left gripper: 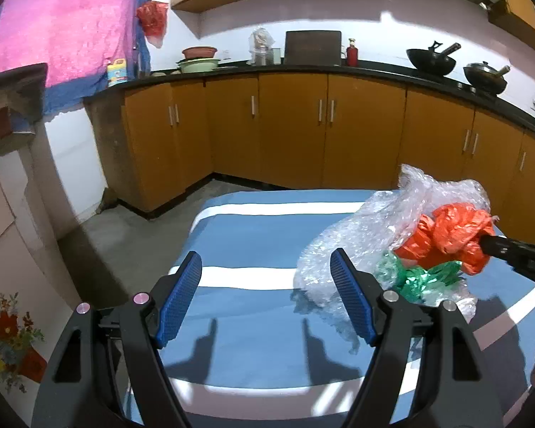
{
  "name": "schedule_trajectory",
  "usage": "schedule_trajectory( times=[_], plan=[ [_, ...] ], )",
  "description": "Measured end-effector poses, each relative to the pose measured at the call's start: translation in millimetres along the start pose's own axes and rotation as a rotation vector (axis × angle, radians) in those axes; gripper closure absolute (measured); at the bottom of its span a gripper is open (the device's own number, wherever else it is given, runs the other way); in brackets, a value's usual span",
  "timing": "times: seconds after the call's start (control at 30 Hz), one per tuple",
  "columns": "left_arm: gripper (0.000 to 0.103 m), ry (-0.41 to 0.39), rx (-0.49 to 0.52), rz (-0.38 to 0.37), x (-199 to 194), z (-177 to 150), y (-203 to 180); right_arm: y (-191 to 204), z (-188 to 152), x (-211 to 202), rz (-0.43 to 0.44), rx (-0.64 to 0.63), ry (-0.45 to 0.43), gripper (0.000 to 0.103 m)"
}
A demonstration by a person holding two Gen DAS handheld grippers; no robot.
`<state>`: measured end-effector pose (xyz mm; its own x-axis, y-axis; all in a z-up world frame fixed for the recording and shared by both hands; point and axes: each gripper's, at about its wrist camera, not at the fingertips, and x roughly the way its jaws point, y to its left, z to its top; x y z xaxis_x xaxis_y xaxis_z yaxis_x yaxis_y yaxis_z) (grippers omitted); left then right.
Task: Collect trash
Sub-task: 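Grasp the loose red bag with the right gripper while the left gripper grasps the bubble wrap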
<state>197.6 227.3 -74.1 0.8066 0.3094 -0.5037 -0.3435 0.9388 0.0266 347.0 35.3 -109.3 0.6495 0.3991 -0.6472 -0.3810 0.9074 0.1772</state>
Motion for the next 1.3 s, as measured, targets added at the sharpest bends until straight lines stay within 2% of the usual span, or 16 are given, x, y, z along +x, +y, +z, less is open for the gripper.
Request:
schedule_trajectory(
  times=[0.17,0.23,0.4,0.57,0.87,1.1,1.17,1.2,1.23,1.3],
  plan=[
    [0.027,0.010,0.014,-0.031,4,1,-11,-14,-10,-34,0.002,0.004,-0.054,0.096],
    [0.027,0.009,0.028,-0.042,5,2,-17,-23,-15,-49,-0.024,0.013,-0.082,0.096],
    [0.023,0.001,0.070,-0.065,6,6,-33,-57,-23,-74,-0.064,0.098,-0.116,0.096],
    [0.022,0.025,0.098,-0.090,15,14,-48,-82,-26,-82,-0.101,0.152,-0.114,0.096],
    [0.022,0.055,0.136,-0.128,32,25,-80,-105,-31,-87,-0.129,0.184,-0.119,0.096],
    [0.023,0.115,0.172,-0.111,52,26,-100,-118,-35,-88,-0.144,0.205,-0.101,0.096],
    [0.033,0.135,0.176,-0.118,57,26,-103,-123,-37,-88,-0.151,0.212,-0.096,0.096],
    [0.046,0.151,0.171,-0.130,60,26,-103,-124,-37,-88,-0.152,0.216,-0.094,0.096],
    [0.053,0.162,0.165,-0.139,62,27,-102,-126,-38,-89,-0.152,0.222,-0.092,0.096],
    [0.081,0.187,0.142,-0.149,66,26,-98,-129,-39,-89,-0.151,0.234,-0.090,0.096]
  ],
)
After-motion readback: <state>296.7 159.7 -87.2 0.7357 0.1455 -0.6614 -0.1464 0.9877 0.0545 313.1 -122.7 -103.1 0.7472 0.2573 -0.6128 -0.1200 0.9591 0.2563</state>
